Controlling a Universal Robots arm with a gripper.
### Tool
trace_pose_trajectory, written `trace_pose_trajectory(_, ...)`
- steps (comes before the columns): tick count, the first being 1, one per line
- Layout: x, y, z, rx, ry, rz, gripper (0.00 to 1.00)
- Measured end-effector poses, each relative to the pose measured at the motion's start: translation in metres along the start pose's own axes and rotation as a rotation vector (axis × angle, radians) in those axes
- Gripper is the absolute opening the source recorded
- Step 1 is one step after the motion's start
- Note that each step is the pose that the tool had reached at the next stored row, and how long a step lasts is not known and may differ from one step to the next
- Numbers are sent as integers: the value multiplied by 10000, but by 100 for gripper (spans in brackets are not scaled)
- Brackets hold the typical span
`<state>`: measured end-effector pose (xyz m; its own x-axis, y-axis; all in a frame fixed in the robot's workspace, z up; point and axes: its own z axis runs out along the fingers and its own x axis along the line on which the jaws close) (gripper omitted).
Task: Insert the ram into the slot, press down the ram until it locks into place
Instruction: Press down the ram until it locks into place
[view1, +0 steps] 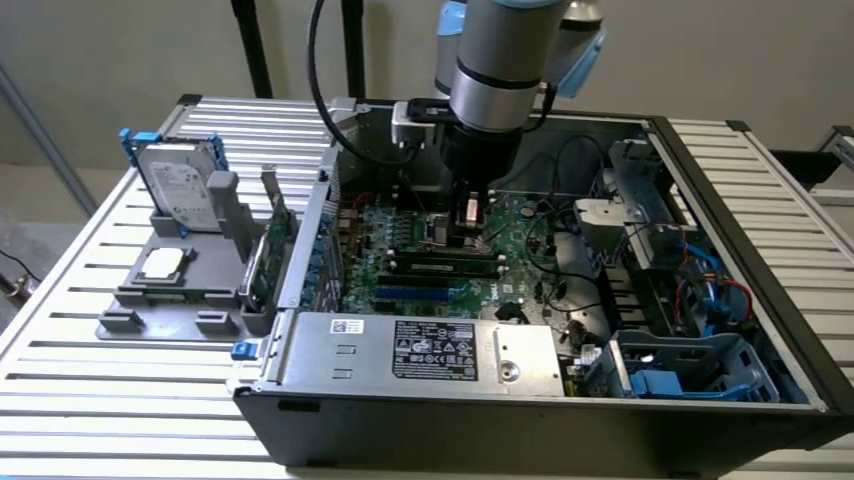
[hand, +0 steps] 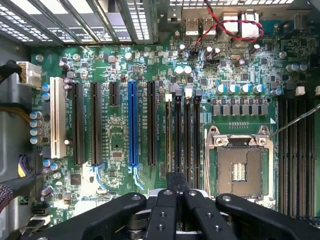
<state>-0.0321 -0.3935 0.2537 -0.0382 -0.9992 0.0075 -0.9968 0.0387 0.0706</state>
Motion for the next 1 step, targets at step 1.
trace_pose_trajectory(1,0,0,0,0,0,0,11)
